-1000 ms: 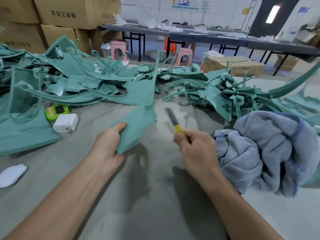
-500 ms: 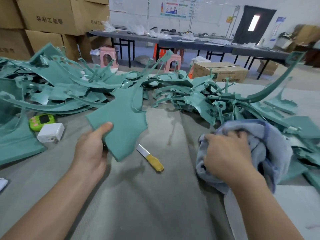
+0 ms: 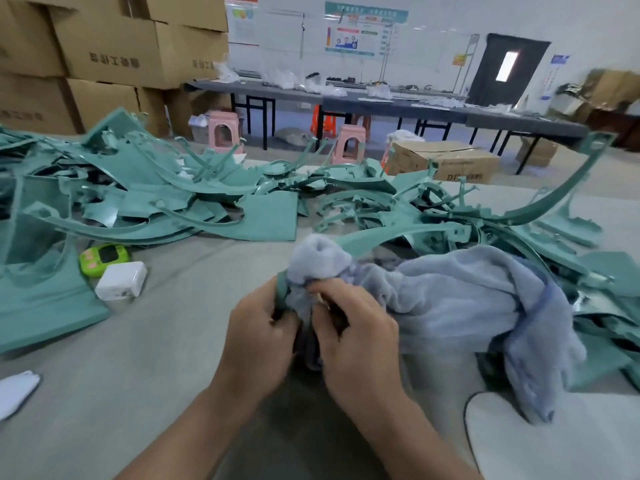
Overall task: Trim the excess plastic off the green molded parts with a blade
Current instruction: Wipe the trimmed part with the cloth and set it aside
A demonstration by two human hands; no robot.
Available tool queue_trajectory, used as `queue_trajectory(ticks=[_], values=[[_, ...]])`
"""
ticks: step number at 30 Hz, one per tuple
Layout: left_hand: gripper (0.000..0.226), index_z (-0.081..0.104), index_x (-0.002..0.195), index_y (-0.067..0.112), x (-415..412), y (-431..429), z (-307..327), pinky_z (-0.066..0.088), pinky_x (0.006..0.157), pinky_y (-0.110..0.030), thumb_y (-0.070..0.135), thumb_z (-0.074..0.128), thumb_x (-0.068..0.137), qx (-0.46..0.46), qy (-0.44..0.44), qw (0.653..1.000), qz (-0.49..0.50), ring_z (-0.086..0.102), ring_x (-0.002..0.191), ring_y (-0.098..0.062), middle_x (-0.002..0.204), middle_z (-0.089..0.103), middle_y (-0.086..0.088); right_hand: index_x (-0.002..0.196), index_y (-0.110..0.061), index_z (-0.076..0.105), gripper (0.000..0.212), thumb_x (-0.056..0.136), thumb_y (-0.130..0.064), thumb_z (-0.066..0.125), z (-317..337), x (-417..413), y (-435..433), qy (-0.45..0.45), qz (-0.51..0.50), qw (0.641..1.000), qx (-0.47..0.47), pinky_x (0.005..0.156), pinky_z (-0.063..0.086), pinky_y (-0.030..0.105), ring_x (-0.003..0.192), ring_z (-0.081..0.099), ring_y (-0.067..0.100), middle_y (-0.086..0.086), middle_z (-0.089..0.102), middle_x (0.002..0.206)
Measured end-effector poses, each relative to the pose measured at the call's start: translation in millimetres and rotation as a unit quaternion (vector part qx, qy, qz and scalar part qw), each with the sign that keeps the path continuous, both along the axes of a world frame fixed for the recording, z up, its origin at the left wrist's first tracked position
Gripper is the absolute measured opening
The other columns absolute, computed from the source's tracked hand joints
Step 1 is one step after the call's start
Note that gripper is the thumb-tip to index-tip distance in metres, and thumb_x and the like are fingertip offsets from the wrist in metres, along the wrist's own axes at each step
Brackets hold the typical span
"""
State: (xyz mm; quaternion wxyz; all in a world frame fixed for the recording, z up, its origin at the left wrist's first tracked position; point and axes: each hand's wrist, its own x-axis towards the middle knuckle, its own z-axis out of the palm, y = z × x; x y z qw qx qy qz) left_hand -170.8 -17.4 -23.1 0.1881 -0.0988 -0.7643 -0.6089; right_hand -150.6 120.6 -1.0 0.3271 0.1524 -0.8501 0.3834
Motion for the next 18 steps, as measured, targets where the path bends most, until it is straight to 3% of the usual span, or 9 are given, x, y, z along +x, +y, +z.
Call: queue_trajectory(ticks=[3,6,8,10,12,14,16,18], values=[[0.015,0.066,0.077,0.020,-5,-3,5,0.047,0.052,-0.033,0.012,0.056,0.070,-0.027,-0.002,1.000,0.011,0.052,0.057,-0.012,0.064,0.064,0.000,0.120,-0.025,0.070,0.032,0.092,-0.010,0.067,-10,-6,2,-0.062,0.025,0.997,-0.030,0.095,0.049,0.028,0.104,0.059,0.009,-0.018,0.063,0.106],[0.017,0.072,0.079,0.017,-6,-5,7,0.050,0.053,-0.025,0.010,0.058,0.071,0.078,-0.040,0.996,-0.024,0.062,0.061,-0.010,0.068,0.071,-0.005,0.146,-0.025,0.055,0.063,0.086,-0.007,0.062,-13,0,-8,-0.047,0.105,0.991,0.068,0.120,0.022,0.019,0.144,0.028,-0.009,-0.024,0.049,0.143],[0.020,0.076,0.081,0.013,-7,-9,7,0.053,0.057,-0.024,0.008,0.059,0.072,0.121,-0.054,0.990,-0.045,0.070,0.068,-0.015,0.074,0.075,-0.011,0.154,-0.027,0.043,0.074,0.085,-0.005,0.058,-12,-1,-11,-0.048,0.114,0.982,0.142,0.124,0.007,0.021,0.150,0.009,-0.010,-0.018,0.040,0.156],[0.018,0.073,0.077,0.004,-9,-11,8,0.051,0.058,-0.025,0.005,0.058,0.068,0.114,-0.053,0.991,-0.046,0.068,0.068,-0.019,0.071,0.072,-0.012,0.158,-0.032,0.032,0.077,0.087,-0.006,0.053,-6,-6,-7,-0.060,0.095,0.975,0.190,0.125,-0.001,0.026,0.153,0.007,-0.002,-0.014,0.033,0.163],[0.008,0.056,0.062,-0.001,-8,-9,9,0.036,0.049,-0.030,0.006,0.057,0.060,0.071,-0.044,0.996,-0.024,0.049,0.056,-0.017,0.056,0.054,-0.010,0.163,-0.034,0.013,0.082,0.093,-0.009,0.048,1,-14,2,-0.082,0.036,0.970,0.224,0.126,-0.007,0.032,0.157,-0.001,0.006,-0.014,0.012,0.169],[0.018,0.040,0.057,0.003,-5,-3,10,0.023,0.047,-0.036,0.010,0.057,0.059,0.011,-0.024,1.000,-0.006,0.036,0.053,-0.014,0.052,0.038,-0.008,0.163,-0.032,-0.002,0.085,0.097,-0.011,0.047,1,-20,12,-0.099,-0.034,0.967,0.233,0.125,-0.012,0.033,0.156,-0.011,0.008,-0.017,-0.009,0.166],[0.023,0.036,0.056,0.005,-1,0,11,0.022,0.047,-0.039,0.012,0.057,0.062,-0.028,0.001,1.000,-0.001,0.033,0.051,-0.014,0.051,0.035,-0.009,0.163,-0.026,0.006,0.081,0.097,-0.011,0.049,0,-18,13,-0.096,-0.057,0.970,0.215,0.127,-0.008,0.034,0.158,-0.005,0.011,-0.011,0.000,0.168],[0.020,0.039,0.057,0.003,2,1,11,0.026,0.046,-0.040,0.010,0.057,0.063,-0.027,0.010,1.000,0.005,0.034,0.052,-0.014,0.052,0.038,-0.014,0.161,-0.019,0.028,0.070,0.096,-0.008,0.054,1,-13,8,-0.067,-0.032,0.982,0.174,0.128,0.007,0.038,0.157,0.015,0.016,-0.001,0.027,0.166]])
